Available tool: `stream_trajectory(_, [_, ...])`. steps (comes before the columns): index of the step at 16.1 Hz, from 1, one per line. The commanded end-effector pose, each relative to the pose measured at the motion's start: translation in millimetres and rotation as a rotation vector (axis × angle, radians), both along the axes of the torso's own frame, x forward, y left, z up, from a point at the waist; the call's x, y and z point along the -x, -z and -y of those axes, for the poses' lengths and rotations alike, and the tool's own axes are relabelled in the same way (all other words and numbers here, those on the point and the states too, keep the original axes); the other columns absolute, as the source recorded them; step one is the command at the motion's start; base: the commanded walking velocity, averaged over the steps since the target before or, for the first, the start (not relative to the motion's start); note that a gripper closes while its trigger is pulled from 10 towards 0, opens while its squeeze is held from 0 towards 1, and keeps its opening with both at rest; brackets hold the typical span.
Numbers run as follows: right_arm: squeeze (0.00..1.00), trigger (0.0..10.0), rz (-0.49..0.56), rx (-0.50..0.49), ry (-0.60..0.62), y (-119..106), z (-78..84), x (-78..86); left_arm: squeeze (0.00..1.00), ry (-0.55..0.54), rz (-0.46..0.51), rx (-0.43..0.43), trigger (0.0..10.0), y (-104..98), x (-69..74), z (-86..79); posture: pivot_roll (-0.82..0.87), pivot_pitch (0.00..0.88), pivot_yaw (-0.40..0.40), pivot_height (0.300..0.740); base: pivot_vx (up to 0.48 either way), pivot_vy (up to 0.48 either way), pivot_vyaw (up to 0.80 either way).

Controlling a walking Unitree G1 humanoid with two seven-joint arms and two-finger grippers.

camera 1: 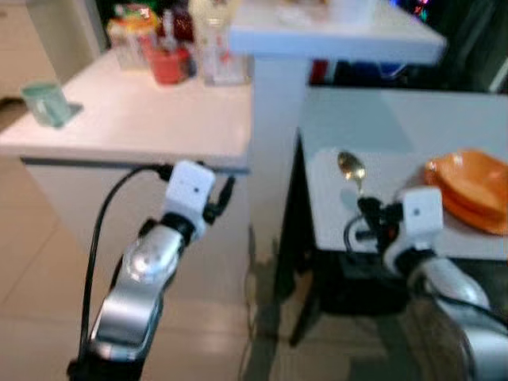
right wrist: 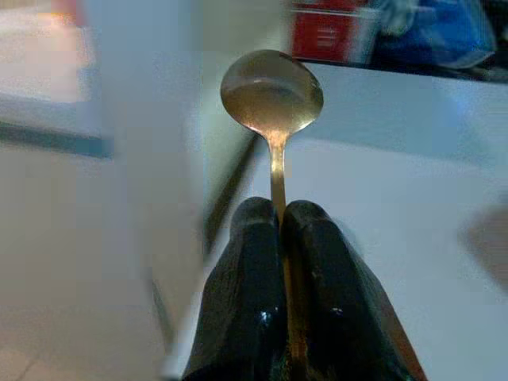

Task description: Setting the table

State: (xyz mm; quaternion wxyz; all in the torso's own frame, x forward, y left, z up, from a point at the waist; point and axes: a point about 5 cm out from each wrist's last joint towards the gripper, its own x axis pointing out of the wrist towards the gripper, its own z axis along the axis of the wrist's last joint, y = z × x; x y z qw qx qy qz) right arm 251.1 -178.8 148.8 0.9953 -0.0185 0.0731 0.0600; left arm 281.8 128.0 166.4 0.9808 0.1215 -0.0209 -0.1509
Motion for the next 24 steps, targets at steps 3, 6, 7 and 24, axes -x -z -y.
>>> stream_trajectory(3, [0.00, 10.0, -0.039, 0.068, 0.085, 4.0, 9.4, -8.5, 0.00, -0.005, 0.039, 0.016, 10.0, -7.3, -5.6, 4.2, 0.00, 0.000, 0.013, 0.740, 0.000, 0.000, 0.00])
stream_trajectory(6, [0.00, 10.0, -0.047, 0.046, 0.093, 5.4, 5.5, -16.4, 0.00, 0.002, 0.052, 0.050, 10.0, -10.7, -6.7, 3.1, 0.00, 0.000, 0.011, 0.740, 0.000, 0.000, 0.00])
stream_trajectory(7, [0.00, 10.0, -0.048, 0.043, 0.086, 4.8, 3.2, -17.9, 0.00, 0.004, 0.049, 0.061, 10.0, -10.7, -6.8, 2.5, 0.00, 0.000, 0.012, 0.740, 0.274, 0.000, -0.51])
stream_trajectory(24, [0.00, 10.0, -0.055, 0.037, -0.123, 2.5, -22.7, -11.9, 0.00, 0.033, 0.000, 0.034, 10.0, 2.2, 11.6, -14.7, 0.01, 0.000, -0.001, 0.740, 0.249, 0.000, -0.39])
